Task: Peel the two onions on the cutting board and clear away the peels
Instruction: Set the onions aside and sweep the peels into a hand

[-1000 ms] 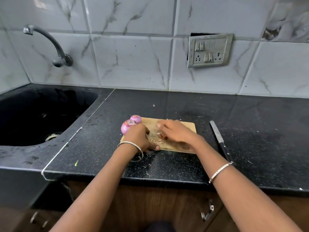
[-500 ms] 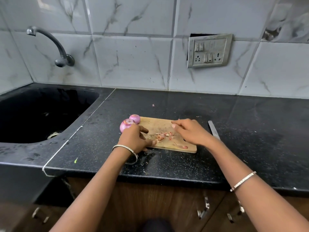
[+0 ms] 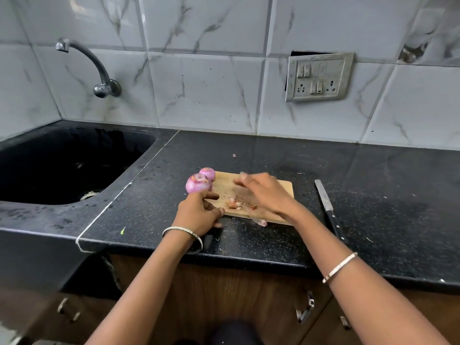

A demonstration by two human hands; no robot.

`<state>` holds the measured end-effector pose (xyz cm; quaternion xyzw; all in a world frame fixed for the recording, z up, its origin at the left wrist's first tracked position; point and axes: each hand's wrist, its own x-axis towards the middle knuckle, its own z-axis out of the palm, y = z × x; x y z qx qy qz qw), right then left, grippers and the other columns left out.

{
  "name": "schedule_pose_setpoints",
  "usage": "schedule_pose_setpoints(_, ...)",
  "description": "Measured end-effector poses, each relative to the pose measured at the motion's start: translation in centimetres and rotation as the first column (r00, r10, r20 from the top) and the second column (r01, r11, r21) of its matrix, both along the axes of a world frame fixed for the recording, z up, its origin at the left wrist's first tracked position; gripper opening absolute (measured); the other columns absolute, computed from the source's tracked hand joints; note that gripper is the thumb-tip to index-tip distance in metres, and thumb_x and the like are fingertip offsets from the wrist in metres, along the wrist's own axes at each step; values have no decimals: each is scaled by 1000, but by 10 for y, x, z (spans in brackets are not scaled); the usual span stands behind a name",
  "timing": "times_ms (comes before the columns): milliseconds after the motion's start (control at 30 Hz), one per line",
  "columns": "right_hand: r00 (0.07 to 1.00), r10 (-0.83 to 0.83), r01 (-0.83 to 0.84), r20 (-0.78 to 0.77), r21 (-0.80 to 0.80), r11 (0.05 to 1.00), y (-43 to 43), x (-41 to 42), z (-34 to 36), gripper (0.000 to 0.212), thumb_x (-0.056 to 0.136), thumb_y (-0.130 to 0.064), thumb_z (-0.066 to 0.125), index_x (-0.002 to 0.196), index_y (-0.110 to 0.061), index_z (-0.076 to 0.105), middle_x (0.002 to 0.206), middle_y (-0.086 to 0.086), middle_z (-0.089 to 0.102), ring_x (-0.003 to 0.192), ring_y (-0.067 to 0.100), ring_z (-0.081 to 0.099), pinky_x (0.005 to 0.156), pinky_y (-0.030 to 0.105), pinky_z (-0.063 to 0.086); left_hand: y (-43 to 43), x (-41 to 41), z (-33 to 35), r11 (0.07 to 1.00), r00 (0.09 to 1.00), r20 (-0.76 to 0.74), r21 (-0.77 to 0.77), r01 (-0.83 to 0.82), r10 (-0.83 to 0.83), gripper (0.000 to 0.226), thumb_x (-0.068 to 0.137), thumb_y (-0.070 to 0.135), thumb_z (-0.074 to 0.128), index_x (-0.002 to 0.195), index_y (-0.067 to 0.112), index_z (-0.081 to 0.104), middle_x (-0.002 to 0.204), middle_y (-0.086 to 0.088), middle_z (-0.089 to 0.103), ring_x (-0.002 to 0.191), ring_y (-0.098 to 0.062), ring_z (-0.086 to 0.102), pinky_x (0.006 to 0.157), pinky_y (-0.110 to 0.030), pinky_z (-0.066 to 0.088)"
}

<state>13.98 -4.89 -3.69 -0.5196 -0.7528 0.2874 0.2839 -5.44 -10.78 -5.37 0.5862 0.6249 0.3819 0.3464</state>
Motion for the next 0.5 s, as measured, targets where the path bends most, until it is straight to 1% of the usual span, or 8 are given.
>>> schedule_pose_setpoints(67, 996, -82, 79, 39, 70, 994, 13, 6, 5, 59, 106, -51, 35, 124, -6, 69, 131, 11, 67, 124, 27, 61, 107, 43, 46, -7, -6, 0, 999, 999, 38, 21, -28, 27, 24, 91, 10, 74, 113, 17, 69, 84, -9, 75, 65, -22, 76, 95, -37, 56)
schedule_pose_setpoints(100, 988, -84, 76, 129, 65, 995, 15, 6, 6, 61, 107, -51, 32, 130, -5, 65, 135, 15, 63, 128, 31, 58, 108, 43, 43, -11, -8, 1, 998, 998, 44, 42, -45, 43, 21, 91, 11, 74, 110, 19, 70, 81, -6, 74, 63, -21, 76, 95, -38, 57)
schedule_pose_setpoints(167, 937, 8, -15, 349, 15, 1000, 13, -2, 0, 61, 109, -48, 25, 144, -7, 51, 150, 15, 49, 140, 30, 45, 114, 39, 33, -17, -11, 4, 993, 997, 39, 90, -76, 73, 16, 91, 13, 74, 105, 21, 73, 76, 1, 69, 62, -20, 75, 90, -38, 59)
schedule_pose_setpoints(233, 880, 116, -148, 461, 34, 988, 4, -16, -11, 56, 110, -43, 24, 153, -9, 38, 162, 9, 33, 150, 22, 29, 121, 35, 21, -20, -13, 5, 989, 997, -10, 123, -78, 79, 15, 90, 15, 75, 104, 22, 75, 78, 5, 70, 68, -18, 75, 87, -37, 60)
schedule_pose_setpoints(300, 876, 172, -228, 451, 74, 971, -6, -24, -18, 55, 110, -42, 27, 154, -10, 36, 163, 5, 31, 151, 18, 26, 124, 37, 18, -21, -16, 5, 993, 995, -79, 109, -44, 53, 19, 88, 19, 77, 108, 21, 76, 88, 4, 74, 79, -17, 74, 92, -37, 57)
schedule_pose_setpoints(367, 893, 238, -286, 383, 73, 955, -11, -22, -27, 56, 109, -45, 32, 149, -9, 46, 155, 7, 45, 146, 19, 38, 121, 40, 26, -20, -17, 3, 996, 989, -145, 87, -11, 23, 26, 87, 23, 79, 113, 19, 75, 98, 0, 76, 90, -15, 74, 97, -33, 54)
schedule_pose_setpoints(433, 937, 261, -274, 230, 22, 962, -16, -12, -27, 61, 103, -56, 38, 130, -8, 64, 129, 17, 66, 124, 32, 60, 108, 45, 42, -21, -17, 2, 996, 985, -173, 90, -5, 20, 29, 87, 24, 79, 115, 18, 74, 102, -1, 77, 95, -13, 72, 94, -24, 50)
schedule_pose_setpoints(500, 984, 157, -160, 82, 39, 986, -11, -1, -15, 61, 98, -64, 41, 115, -15, 74, 111, 18, 73, 98, 39, 69, 92, 54, 53, -23, -16, 1, 995, 982, -187, 100, -8, 27, 29, 88, 24, 79, 116, 18, 75, 104, 1, 77, 98, -13, 72, 94, -22, 48)
